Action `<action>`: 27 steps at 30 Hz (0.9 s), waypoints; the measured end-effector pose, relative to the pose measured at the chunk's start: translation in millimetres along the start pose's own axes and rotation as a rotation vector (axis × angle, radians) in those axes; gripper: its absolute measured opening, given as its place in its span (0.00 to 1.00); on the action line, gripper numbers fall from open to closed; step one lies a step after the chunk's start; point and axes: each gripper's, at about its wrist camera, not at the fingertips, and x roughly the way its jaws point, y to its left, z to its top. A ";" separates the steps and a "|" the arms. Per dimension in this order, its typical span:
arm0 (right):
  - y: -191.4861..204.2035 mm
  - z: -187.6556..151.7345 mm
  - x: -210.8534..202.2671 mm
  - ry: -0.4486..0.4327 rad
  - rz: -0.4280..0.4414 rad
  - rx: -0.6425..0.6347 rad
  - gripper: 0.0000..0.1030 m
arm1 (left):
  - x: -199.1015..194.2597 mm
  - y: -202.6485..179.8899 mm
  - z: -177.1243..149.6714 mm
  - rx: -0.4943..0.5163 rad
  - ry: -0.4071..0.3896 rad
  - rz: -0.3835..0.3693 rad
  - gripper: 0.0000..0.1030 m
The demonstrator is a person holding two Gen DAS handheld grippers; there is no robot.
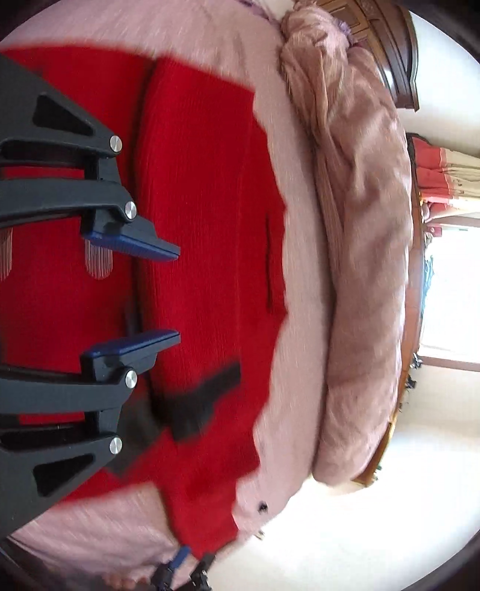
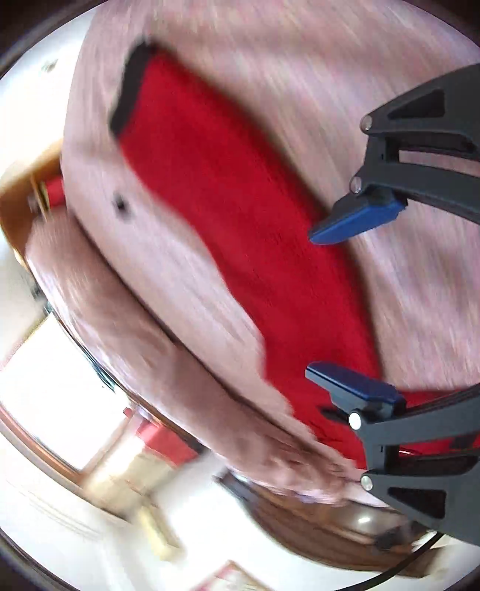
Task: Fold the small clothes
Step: 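Grasp the black cuff of the other red sleeve with the right tool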
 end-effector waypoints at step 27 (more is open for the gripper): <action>-97.9 103.6 17.7 -0.182 -0.060 0.412 0.92 | 14.8 -20.4 -32.8 -0.028 0.105 0.002 0.33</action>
